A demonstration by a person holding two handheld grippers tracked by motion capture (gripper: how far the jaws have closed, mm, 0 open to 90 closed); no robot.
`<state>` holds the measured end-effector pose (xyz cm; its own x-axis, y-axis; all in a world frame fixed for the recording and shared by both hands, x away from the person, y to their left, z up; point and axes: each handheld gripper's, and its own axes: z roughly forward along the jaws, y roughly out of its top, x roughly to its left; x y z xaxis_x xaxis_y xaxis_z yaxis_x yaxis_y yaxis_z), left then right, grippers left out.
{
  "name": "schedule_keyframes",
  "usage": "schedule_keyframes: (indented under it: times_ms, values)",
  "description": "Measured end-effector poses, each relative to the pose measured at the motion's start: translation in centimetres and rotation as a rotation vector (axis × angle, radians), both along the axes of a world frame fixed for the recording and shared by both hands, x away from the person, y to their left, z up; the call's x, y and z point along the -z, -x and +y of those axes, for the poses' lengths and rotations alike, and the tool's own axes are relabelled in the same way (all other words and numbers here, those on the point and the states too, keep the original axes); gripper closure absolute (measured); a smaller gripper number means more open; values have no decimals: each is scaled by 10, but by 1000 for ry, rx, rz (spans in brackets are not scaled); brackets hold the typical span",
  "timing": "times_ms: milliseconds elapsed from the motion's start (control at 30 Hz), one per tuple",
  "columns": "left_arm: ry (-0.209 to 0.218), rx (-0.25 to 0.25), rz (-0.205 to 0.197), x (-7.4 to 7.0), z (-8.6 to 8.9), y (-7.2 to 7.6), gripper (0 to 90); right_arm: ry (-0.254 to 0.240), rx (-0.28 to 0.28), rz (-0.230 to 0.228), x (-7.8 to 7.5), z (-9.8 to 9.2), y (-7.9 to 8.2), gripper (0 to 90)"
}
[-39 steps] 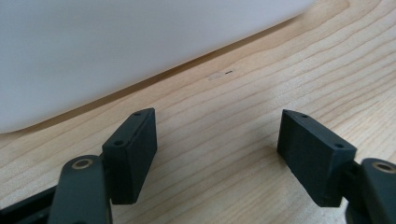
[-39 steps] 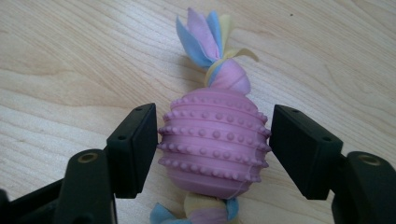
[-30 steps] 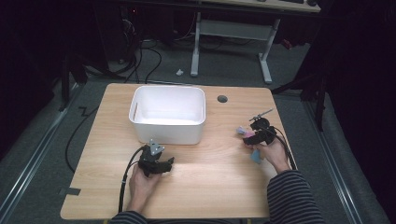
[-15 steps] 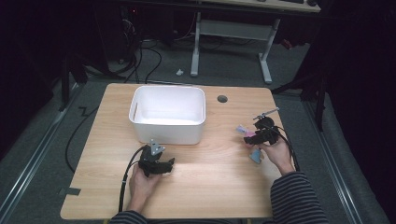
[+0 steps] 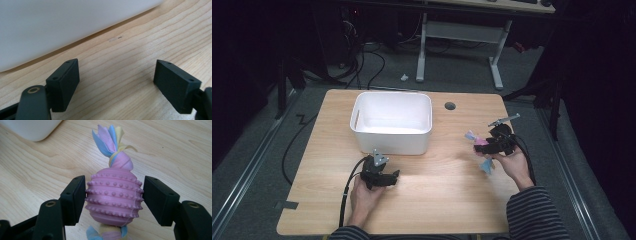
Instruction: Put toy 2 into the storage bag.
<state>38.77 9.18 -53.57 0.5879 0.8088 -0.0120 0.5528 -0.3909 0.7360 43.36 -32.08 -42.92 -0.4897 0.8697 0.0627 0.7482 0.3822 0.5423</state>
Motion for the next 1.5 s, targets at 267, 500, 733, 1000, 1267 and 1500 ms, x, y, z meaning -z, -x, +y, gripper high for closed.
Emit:
schedule_keyframes:
  times_ms: [267,500,733,1000,1267,1500]
  values:
    - [-1,0,1,0,0,0,191,-7,-30,-34,-18,5,7,365]
    - [-2,-1,3,0,0,0,187,-23,-70,-64,-32,16,11,365]
    - [-2,0,3,0,0,0,180,-40,-102,-94,-45,26,10,365]
    - [-2,0,3,0,0,0,180,-53,-114,-117,-61,37,4,365]
    - [-4,-1,4,0,0,0,183,-42,-154,-154,-79,55,-3,365]
    - [-3,-3,3,0,0,0,187,-42,-183,-177,-91,72,-7,364]
